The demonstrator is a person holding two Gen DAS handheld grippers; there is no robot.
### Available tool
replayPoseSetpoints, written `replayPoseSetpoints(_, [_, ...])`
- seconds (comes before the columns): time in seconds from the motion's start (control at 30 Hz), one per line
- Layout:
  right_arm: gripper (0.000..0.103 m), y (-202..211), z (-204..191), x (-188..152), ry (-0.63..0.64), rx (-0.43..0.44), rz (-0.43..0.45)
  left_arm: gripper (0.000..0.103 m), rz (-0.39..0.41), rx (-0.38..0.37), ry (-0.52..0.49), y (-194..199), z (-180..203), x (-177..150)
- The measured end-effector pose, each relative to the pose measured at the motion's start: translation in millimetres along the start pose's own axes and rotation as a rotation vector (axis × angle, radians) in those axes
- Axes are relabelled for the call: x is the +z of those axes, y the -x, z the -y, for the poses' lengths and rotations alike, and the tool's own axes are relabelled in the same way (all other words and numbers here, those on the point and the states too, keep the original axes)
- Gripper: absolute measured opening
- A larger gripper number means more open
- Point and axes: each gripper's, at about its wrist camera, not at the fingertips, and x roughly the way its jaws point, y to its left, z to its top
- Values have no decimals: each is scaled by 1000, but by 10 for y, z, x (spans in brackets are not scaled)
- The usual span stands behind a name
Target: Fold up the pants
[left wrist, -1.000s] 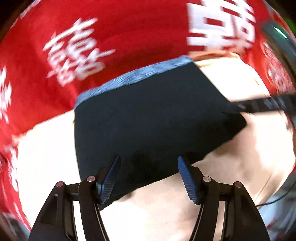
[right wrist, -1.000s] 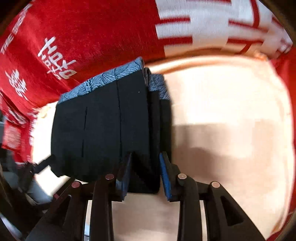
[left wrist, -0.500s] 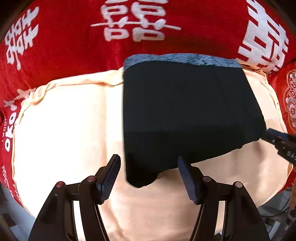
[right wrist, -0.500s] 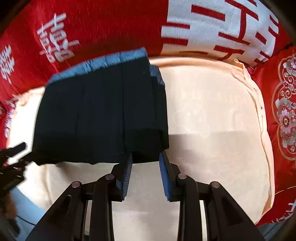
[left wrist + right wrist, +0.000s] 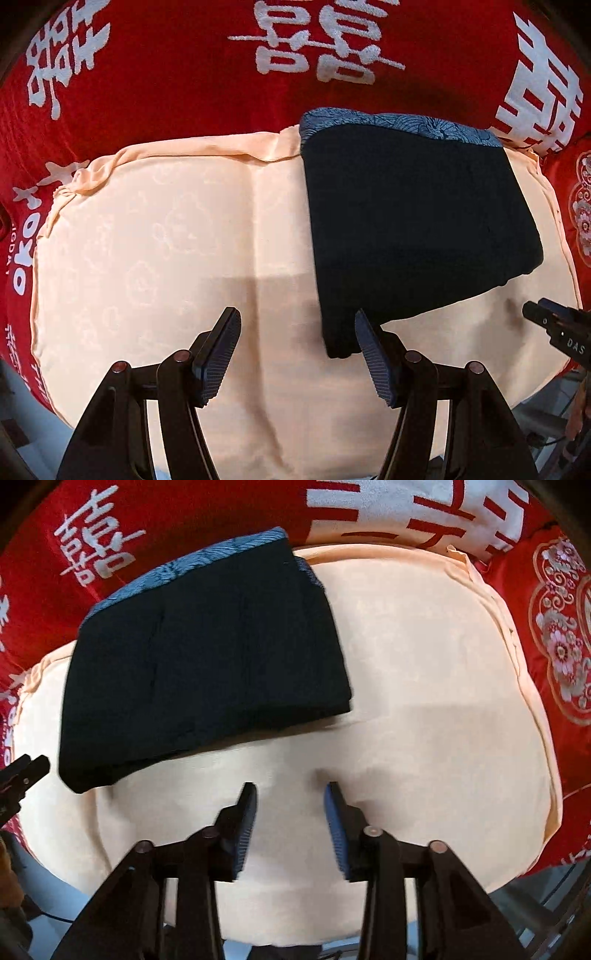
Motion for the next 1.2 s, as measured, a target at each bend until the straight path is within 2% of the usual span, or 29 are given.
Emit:
replayPoseSetpoints(0.37, [63, 42, -378, -161, -2, 61, -12, 66, -18, -29, -7, -70, -140, -22])
replayPoseSetpoints(0.43, [70, 44, -403, -198, -6, 75, -14, 90, -15, -33, -6, -85, -148, -19])
replayPoseSetpoints(0.47, [72, 55, -405, -208, -10, 84, -14, 91, -7, -36, -3, -80, -155, -21])
replayPoseSetpoints(0.8, [86, 174, -187, -19, -18, 134, 15, 91, -26, -38, 14, -145, -90, 89])
replayPoseSetpoints(0.9, [86, 246, -177, 82, 3, 120, 44, 91, -28, -25, 24, -151, -52, 124])
replayPoseSetpoints(1.2, [86, 181, 75, 195, 2, 146, -4, 91, -49, 1, 52, -195, 73, 227])
